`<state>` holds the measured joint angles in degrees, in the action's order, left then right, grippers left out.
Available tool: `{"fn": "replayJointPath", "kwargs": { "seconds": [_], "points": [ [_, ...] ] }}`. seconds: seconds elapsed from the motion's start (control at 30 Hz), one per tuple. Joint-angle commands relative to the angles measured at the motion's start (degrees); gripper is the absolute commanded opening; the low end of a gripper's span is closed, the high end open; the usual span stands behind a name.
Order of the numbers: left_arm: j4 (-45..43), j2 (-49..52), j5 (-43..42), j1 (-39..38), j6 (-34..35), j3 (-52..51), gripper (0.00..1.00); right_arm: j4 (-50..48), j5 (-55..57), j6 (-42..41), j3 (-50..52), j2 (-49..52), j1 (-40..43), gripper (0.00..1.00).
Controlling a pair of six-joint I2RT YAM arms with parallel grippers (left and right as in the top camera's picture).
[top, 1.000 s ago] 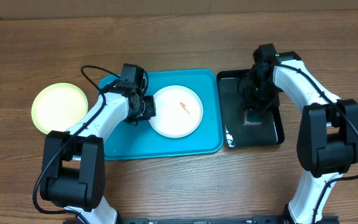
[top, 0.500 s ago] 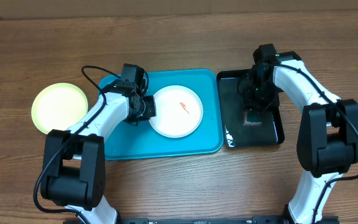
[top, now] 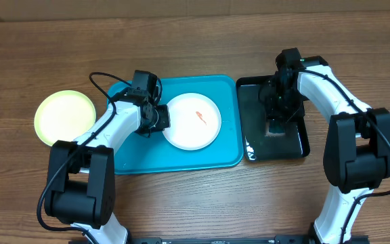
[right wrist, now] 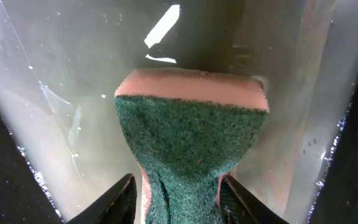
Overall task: Clean dirty plates on tray and stack at the side
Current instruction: 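Grasp the green sponge in the black tray with the right gripper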
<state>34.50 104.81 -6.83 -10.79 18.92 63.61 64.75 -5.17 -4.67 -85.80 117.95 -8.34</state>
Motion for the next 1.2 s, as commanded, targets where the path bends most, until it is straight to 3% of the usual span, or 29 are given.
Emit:
{"fn": "replayJointPath", "kwargs": {
  "seconds": [0.0, 0.3, 0.37, 0.43, 0.5, 0.93, 1.0, 1.1, 1.17],
  "points": [
    [-0.35, 0.85, -0.7, -0.15, -0.48, -0.48, 0.08, 0.02, -0.48, 0.02, 0.31, -1.57, 0.13, 0.41],
    [-1.36, 0.85, -1.84, -0.15, -0.5, -0.46, 0.05, -0.04, -0.48, 0.04, 0.31, -1.57, 0.13, 0.15],
    [-1.55, 0.85, -2.27, -0.15, -0.5, -0.46, 0.05, 0.0, -0.48, 0.04, 0.31, -1.57, 0.13, 0.16],
    [-1.53, 0.85, -2.23, -0.15, -0.5, -0.46, 0.07, 0.22, -0.5, 0.02, 0.31, -1.57, 0.13, 0.32],
    [-1.53, 0.85, -2.23, -0.15, -0.5, -0.46, 0.08, 0.48, -0.5, 0.0, 0.31, -1.57, 0.13, 0.39],
    [-1.62, 0.85, -2.25, -0.15, -0.5, -0.46, 0.09, -1.07, -0.52, 0.0, 2.69, -1.55, 0.13, 0.33],
    [-1.73, 0.85, -2.25, -0.15, -0.5, -0.46, 0.09, -1.66, -0.5, 0.0, 3.39, -1.55, 0.13, 0.27],
    [-1.84, 0.83, -2.29, -0.15, -0.48, -0.46, 0.04, -0.35, -0.46, 0.24, 2.1, -1.7, 0.13, 0.07],
    [-1.95, 0.85, -2.56, -0.15, -0.48, -0.46, 0.04, 1.4, -0.46, 0.24, 0.31, -1.81, 0.15, 0.04]
  ]
}}
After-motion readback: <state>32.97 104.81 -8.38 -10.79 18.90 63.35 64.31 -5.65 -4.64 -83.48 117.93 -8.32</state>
